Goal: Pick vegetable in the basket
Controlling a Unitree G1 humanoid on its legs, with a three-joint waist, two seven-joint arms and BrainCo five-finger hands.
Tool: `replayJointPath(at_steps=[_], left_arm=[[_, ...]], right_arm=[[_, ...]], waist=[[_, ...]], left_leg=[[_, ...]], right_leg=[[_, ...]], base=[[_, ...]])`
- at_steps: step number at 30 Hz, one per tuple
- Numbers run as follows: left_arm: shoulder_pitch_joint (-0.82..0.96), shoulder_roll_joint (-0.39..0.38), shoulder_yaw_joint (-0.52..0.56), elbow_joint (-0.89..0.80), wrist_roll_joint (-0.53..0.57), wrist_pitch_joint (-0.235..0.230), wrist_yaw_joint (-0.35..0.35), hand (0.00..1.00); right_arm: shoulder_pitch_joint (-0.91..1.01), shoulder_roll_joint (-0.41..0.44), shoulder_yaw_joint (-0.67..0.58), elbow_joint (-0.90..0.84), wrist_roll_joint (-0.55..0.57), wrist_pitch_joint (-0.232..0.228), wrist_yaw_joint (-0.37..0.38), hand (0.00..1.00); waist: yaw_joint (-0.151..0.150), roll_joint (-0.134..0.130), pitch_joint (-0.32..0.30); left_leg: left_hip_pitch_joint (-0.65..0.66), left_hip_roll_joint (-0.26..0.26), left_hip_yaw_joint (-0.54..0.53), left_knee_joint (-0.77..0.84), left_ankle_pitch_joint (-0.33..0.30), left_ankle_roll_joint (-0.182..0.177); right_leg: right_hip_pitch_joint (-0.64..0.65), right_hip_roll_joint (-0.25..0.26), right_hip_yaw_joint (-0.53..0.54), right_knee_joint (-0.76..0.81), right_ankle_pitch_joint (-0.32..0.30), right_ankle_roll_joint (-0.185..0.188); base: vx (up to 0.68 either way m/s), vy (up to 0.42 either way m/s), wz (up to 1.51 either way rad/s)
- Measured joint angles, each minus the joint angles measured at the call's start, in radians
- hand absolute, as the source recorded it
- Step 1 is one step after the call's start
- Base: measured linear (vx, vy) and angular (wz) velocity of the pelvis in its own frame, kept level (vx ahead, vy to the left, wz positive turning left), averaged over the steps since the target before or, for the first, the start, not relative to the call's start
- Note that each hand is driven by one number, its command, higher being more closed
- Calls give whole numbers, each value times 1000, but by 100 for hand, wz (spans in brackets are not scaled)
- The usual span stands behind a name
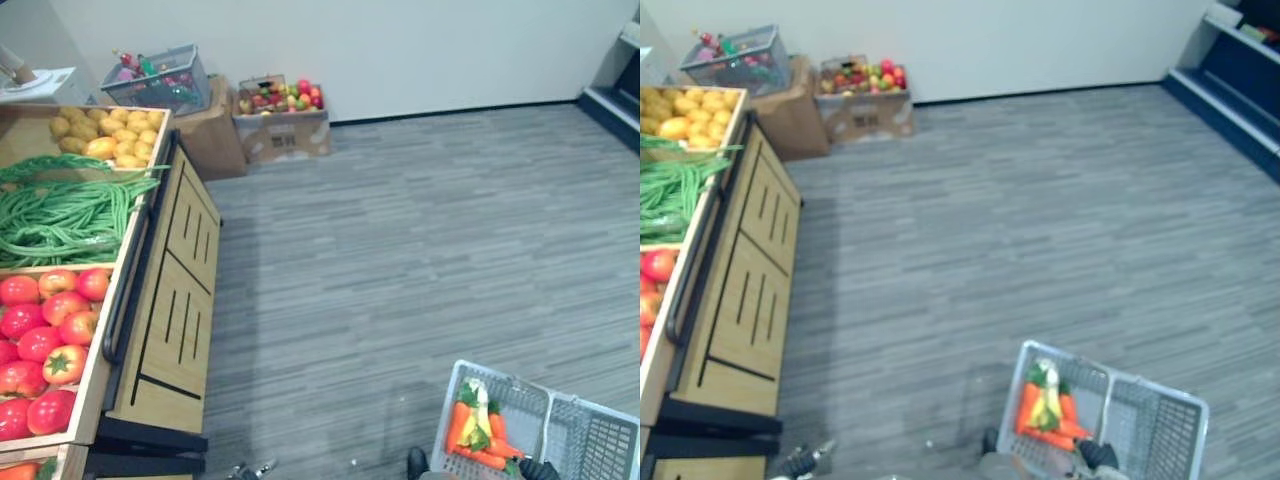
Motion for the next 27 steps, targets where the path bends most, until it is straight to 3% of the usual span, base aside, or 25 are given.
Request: replayJointPath(at_steps=[4,12,14,17,20,27], left_arm=[[8,8,-8,-13,33,0,-7,0],[78,0,-65,-39,83,-2,-14,0],[80,-6,-77,-42,83,-2,-13,0],[81,-9,-99,-68,84,-3,-12,0],[101,-8,-94,-72,86,-4,-5,0],[118,-8,-63,-77,90,19,-8,0]], right_arm=[[-2,1,-16,-4,-7,-1,-8,100],[-1,8,-34,-22,-8,3,-9,100],[1,18,-48,-41,-8,3,-15,100],[-7,35,-57,-51,-8,1,-41,100],[3,50,-64,-89,-7,-3,-47,100],[23,56,-64,-122,-19,-8,-28,100]], waist=[[1,4,-5],[22,0,-6],[23,-3,-5],[25,-8,-3],[22,-14,2],[25,-15,-6]], left_leg=[[-15,-17,2,-14,-47,17],[-24,-29,27,0,-58,21],[-40,-27,26,16,-68,23],[-47,-32,5,30,-92,42],[2,-37,2,25,-100,57],[46,-56,1,-13,-87,77]], right_leg=[[-24,-16,2,-4,25,16],[-55,-24,14,19,32,2],[-86,-22,14,61,16,-20],[-169,-32,-19,240,-23,-69],[-230,-62,-66,444,-27,-76],[-224,-93,-83,467,-27,-76]], base=[[-101,95,0],[-61,4,-12],[-8,-11,-2],[-14,2,-3],[-3,34,1],[76,100,3]])
